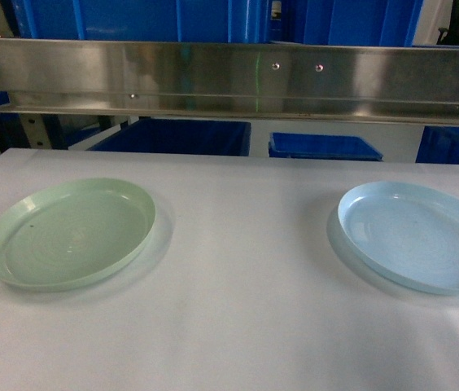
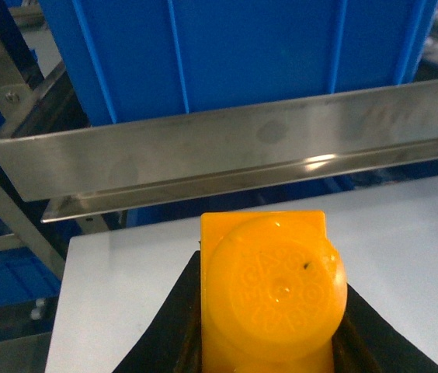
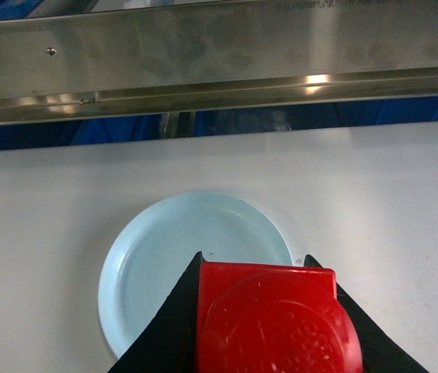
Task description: Sort and place red and yellow blocks in left bins
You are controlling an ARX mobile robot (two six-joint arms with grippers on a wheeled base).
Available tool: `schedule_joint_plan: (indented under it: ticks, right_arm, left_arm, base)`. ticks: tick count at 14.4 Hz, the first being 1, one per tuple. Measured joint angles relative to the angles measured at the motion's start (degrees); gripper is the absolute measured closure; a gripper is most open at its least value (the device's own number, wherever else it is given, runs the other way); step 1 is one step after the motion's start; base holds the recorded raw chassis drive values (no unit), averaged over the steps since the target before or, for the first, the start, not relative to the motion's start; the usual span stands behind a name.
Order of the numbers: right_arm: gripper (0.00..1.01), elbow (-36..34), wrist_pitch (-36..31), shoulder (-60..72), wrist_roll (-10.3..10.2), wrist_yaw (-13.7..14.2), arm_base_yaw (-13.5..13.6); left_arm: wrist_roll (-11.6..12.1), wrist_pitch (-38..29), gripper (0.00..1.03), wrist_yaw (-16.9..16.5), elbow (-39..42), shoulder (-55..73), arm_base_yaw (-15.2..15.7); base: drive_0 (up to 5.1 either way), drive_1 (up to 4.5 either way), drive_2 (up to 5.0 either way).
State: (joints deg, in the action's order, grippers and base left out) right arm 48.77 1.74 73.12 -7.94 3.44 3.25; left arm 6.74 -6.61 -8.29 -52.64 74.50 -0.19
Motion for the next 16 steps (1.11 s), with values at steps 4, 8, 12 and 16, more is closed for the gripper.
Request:
schedule_joint_plan:
  ticks: [4, 8, 12, 16]
  right_arm:
    - [0.74, 0.0, 0.0, 0.0, 0.0, 0.0, 0.0]
    - [0.74, 0.0, 0.0, 0.0, 0.0, 0.0, 0.0]
    - [0.74, 0.0, 0.0, 0.0, 0.0, 0.0, 0.0]
    - [0.74, 0.0, 0.0, 0.0, 0.0, 0.0, 0.0]
  left_arm:
    - [-4.7, 5.7, 0.75, 0.9, -0.9, -6.0, -1.4]
    - [-4.9, 4.2, 0.76, 0.7, -0.9, -4.0, 1.4]
    - [-6.3, 1.9, 0.76, -0.3, -1.8, -2.8, 3.0]
    - [-6.4, 1.9, 0.76, -0.3, -1.8, -2.8, 3.0]
  base:
    - [0.0, 0.00, 0.0]
    - [0.0, 0.00, 0.0]
    - [0.0, 0.00, 0.0]
    - [-1.2, 0.61, 0.6]
